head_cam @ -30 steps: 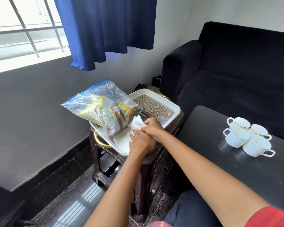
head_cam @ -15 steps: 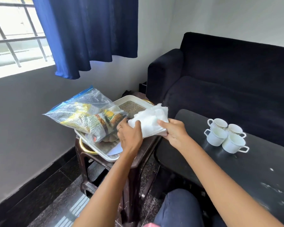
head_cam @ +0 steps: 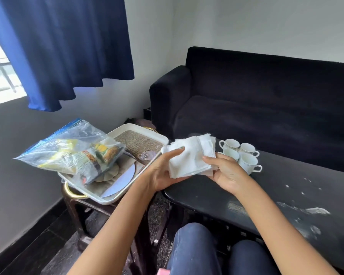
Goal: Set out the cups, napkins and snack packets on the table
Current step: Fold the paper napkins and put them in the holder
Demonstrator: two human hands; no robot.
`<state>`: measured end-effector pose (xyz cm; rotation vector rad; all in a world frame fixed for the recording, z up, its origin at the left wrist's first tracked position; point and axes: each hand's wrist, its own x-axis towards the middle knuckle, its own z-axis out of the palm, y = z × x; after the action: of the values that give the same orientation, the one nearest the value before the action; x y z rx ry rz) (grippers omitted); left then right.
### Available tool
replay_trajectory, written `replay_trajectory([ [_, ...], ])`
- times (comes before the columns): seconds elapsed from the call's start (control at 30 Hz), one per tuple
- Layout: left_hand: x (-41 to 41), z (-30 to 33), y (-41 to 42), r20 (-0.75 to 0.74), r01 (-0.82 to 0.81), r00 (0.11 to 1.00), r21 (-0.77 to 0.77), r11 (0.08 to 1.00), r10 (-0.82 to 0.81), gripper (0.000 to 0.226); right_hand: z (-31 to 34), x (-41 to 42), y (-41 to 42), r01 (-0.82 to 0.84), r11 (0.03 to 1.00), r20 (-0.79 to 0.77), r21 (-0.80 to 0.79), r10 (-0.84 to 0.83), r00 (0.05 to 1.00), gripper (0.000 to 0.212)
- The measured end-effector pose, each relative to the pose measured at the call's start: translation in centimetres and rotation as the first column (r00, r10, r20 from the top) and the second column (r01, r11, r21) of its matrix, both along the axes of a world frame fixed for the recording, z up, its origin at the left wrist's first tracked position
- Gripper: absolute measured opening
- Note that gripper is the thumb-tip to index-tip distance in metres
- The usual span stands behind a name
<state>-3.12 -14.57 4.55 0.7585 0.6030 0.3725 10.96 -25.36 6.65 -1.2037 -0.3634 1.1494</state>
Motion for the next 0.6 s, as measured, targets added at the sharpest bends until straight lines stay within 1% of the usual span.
replay_trajectory([
  [0.1,1.7,-0.7,-0.8,-0.050,0.063,0.997,0.022,0.998,-0.062,0.029,0.0,1.0,-1.4,0.000,1.000,0.077,-0.006,0.000,0.997,0.017],
  [0.17,2.6,-1.1,-1.2,-0.058,0.042,0.997,0.030,0.999,-0.041,0.030,-0.1,1.4,-1.9,0.031,1.000,0.150,-0.004,-0.030,0.988,0.018],
  [0.27,3.1,-1.4,-1.6,-0.036,0.006,0.999,0.032,0.999,-0.004,0.034,-0.2,1.7,-2.2,0.129,0.991,0.254,0.045,-0.136,0.958,0.034],
  [0.33,3.0,-1.4,-1.8,-0.027,-0.006,1.000,0.047,0.999,0.007,0.038,-0.2,1.8,-2.2,0.161,0.985,0.312,0.052,-0.170,0.935,0.047],
  [0.4,2.9,-1.3,-2.1,-0.007,-0.002,1.000,0.064,0.998,0.003,0.048,-0.2,1.6,-2.0,0.138,0.989,0.367,0.048,-0.146,0.919,0.050],
  [0.47,3.0,-1.3,-2.5,-0.003,0.011,1.000,0.072,0.997,-0.011,0.054,-0.4,1.3,-1.8,0.083,0.996,0.413,0.033,-0.089,0.906,0.050],
  [0.53,3.0,-1.3,-2.8,-0.011,0.040,0.999,0.089,0.995,-0.039,0.050,-0.8,0.9,-1.6,0.038,0.999,0.455,-0.025,-0.023,0.890,0.054],
  [0.6,2.9,-1.3,-2.8,-0.028,0.085,0.996,0.117,0.989,-0.083,0.043,-1.3,0.5,-1.3,0.029,0.997,0.487,-0.075,0.012,0.873,0.062],
])
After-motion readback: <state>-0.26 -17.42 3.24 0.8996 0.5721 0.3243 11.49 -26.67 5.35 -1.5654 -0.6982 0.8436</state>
